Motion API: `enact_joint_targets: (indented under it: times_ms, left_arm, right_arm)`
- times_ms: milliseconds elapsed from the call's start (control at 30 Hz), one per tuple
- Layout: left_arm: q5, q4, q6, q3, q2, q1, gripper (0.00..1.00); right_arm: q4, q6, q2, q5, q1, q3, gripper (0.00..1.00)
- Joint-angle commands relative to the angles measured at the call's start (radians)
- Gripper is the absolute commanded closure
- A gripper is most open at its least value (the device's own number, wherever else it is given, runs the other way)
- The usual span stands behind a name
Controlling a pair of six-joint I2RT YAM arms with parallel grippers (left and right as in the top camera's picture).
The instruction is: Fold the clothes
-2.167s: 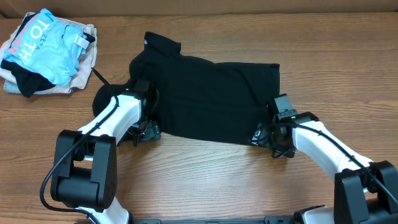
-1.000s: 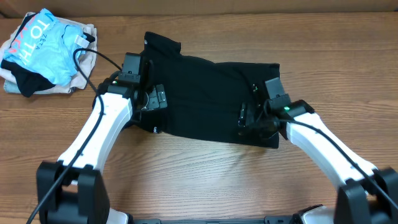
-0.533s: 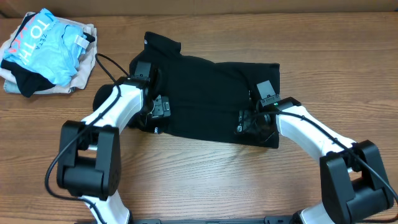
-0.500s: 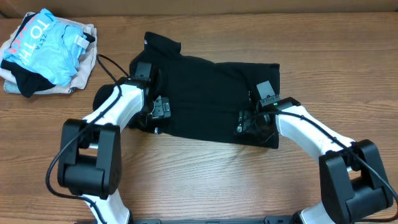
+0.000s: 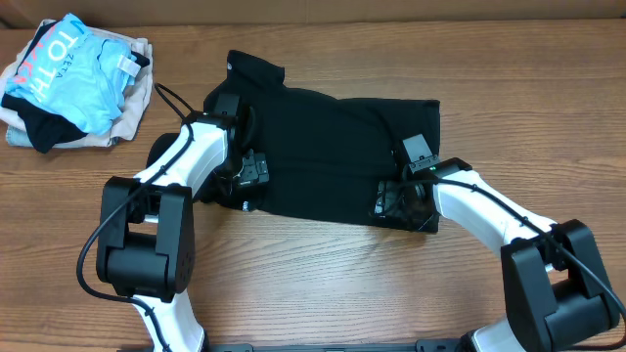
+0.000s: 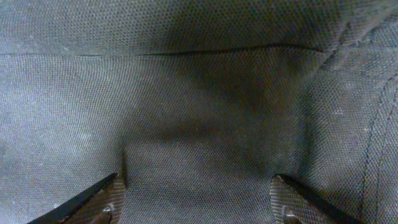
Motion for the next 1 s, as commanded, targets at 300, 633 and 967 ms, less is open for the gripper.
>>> enact_joint_targets:
  times_ms: [300, 633, 967]
  left_arm:
    - [-0.055, -0.2, -0.04, -0.092, 0.117, -0.007, 0.0]
    - [-0.062, -0.334, -0.069, -0.092, 0.117, -0.007, 0.0]
    - [-0.057, -0.366, -0.074, -0.037, -0.013, -0.006, 0.0]
  right_arm:
    - [-0.172, 0.166, 0.024, -0.025, -0.003, -0.074, 0.2]
    - [-0.288, 0.211, -0.011, -0.089, -0.003, -0.074, 0.23]
    - [-0.374, 0.205, -0.197, -0.05, -0.003, 0.026, 0.22]
